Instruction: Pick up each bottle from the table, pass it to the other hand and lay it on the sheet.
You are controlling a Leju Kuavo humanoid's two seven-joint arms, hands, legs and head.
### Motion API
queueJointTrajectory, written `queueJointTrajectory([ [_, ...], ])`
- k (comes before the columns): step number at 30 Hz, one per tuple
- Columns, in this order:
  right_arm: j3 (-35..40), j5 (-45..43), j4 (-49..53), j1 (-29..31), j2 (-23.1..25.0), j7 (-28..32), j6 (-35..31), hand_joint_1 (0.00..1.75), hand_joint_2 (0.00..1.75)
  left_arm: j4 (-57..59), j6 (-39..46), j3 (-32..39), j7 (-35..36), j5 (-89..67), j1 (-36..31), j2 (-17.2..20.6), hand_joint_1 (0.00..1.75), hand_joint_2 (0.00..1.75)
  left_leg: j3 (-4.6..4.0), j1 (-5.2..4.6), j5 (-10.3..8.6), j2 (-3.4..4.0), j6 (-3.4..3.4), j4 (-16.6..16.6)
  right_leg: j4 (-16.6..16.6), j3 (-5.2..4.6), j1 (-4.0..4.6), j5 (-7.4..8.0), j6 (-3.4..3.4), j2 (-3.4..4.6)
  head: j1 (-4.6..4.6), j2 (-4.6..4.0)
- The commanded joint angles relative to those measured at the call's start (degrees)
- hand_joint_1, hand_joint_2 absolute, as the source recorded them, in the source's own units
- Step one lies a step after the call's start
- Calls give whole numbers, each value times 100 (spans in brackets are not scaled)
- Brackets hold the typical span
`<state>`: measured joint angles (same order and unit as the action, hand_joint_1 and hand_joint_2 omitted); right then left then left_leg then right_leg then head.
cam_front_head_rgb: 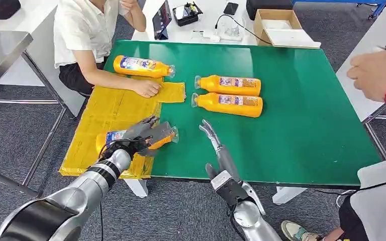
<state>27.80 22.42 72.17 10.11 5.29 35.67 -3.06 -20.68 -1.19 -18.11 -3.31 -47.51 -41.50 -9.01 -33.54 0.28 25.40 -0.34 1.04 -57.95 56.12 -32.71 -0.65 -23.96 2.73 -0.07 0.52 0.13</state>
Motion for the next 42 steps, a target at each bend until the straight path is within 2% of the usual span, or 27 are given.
queueJointTrajectory([
  [1,132,-95,-630,252,-66,64,-149,0,0,-437,-197,920,-1163,1128,305,-162,0,0,9,0,0,18,-3,5,-6,5,1,5,-8,15,-2,0],
  [3,129,-63,-567,195,-97,58,-200,0,0,-673,-118,878,-1277,1333,398,-200,0,0,8,-2,-2,11,-2,6,-4,4,0,3,-6,8,-2,0],
  [4,112,67,-465,97,-136,113,-391,0,0,-1140,7,953,-1528,1801,616,-261,0,0,7,-1,-2,9,-4,6,-5,3,1,1,-9,5,0,0],
  [5,64,99,-381,4,-162,185,-539,0,0,-1551,21,1083,-1771,2323,824,-331,0,175,1,0,-1,3,-3,2,-2,-1,1,0,-6,1,-2,0],
  [7,-32,-4,-197,-165,-192,261,-603,0,0,-2403,-74,1011,-1722,3089,1253,-330,0,175,3,-1,1,0,-3,6,-7,1,1,-4,-7,-3,-2,0],
  [8,-177,-257,-26,-304,-158,352,-591,0,175,-2938,-142,1237,-1926,3803,1555,-422,0,175,0,-3,1,4,-3,5,-5,-5,-1,-3,-5,0,2,0],
  [11,-467,-506,596,-712,-211,290,-676,0,175,-4616,30,634,-1632,5096,2472,-75,0,175,-1,-6,5,10,-3,8,-4,-9,-4,-7,-5,6,0,0],
  [13,-648,-359,770,-864,-324,112,-881,0,175,-5409,399,349,-1704,5336,2960,136,0,175,1,-4,15,23,-5,5,-3,-11,-2,-10,-6,18,-2,0],
  [15,-826,154,621,-884,-453,-183,-1303,0,175,-5961,724,179,-1737,5423,3347,284,0,175,-21,-6,8,22,-5,6,-3,-32,-4,-3,-4,16,2,0],
  [16,-888,117,566,-890,-500,-87,-1289,0,175,-6068,780,113,-1717,5448,3421,327,0,175,-11,-4,16,29,-7,5,-6,-23,-1,-8,-9,21,-2,0],
  [18,-1072,664,142,-721,-645,-363,-1693,0,175,-6419,1379,58,-2013,5118,3637,332,0,175,-36,-3,8,15,-5,2,-5,-43,-1,-5,-6,9,0,0],
  [19,-1233,974,-282,-510,-778,-483,-1901,0,175,-6620,1941,11,-2205,4618,3735,327,0,175,-24,-4,12,18,-5,4,-7,-33,-1,-7,-7,11,0,0],
  [20,-1370,1132,-637,-313,-875,-602,-1978,0,175,-6721,2302,11,-2219,4369,3781,296,0,175,-35,-2,8,15,-3,3,-9,-40,0,-3,-5,10,-2,0],
  [21,-1491,1138,-1046,-74,-936,-461,-1960,0,175,-6847,2469,-28,-2188,4334,3818,334,0,175,-36,-3,7,21,-2,3,-9,-42,-1,0,-4,17,0,0],
  [25,-1575,1160,-1125,-24,-859,-356,-1919,0,175,-6810,2497,-40,-2168,4341,3778,357,0,175,-20,-7,7,23,-6,5,-8,-27,-5,-1,-11,15,-2,0],
  [26,-1620,1399,-1236,42,-891,-601,-2063,0,175,-6840,2649,29,-2208,4355,3795,288,0,175,-36,-12,-2,6,1,5,-8,-38,-11,3,-4,4,-2,0],
  [28,-1738,1468,-1570,327,-1006,-704,-2030,0,175,-7025,2864,29,-2303,4345,3879,268,0,175,-30,-12,-1,14,0,5,-8,-36,-11,4,-6,13,-2,0],
  [32,-1775,1583,-1875,585,-1075,-689,-1997,0,175,-7172,2841,-115,-2260,4303,3996,355,0,175,-22,-14,6,33,-2,3,-1,-34,-12,3,-8,28,0,0],
  [34,-1775,1583,-1875,585,-1075,-689,-1997,0,175,-7172,2841,-115,-2260,4303,3996,355,0,175,-26,-12,-1,9,2,4,-5,-31,-11,1,-3,4,-2,0],
  [38,-1502,2159,-2251,873,-1151,-804,-2170,0,175,-7293,2748,-263,-2269,4221,4106,390,0,175,-36,-13,-4,14,6,3,-4,-42,-12,6,3,12,0,0],
  [39,-1464,2257,-2372,983,-1163,-836,-2197,0,0,-7322,2774,-299,-2290,4192,4138,365,0,175,-26,-14,0,20,3,4,-5,-34,-12,4,-1,17,-2,0],
  [42,-1256,2737,-2936,1383,-1220,-1054,-2384,0,0,-7254,2797,-430,-2234,4064,4160,357,0,175,-32,-16,-2,28,4,2,-1,-41,-14,7,-1,23,0,0],
])
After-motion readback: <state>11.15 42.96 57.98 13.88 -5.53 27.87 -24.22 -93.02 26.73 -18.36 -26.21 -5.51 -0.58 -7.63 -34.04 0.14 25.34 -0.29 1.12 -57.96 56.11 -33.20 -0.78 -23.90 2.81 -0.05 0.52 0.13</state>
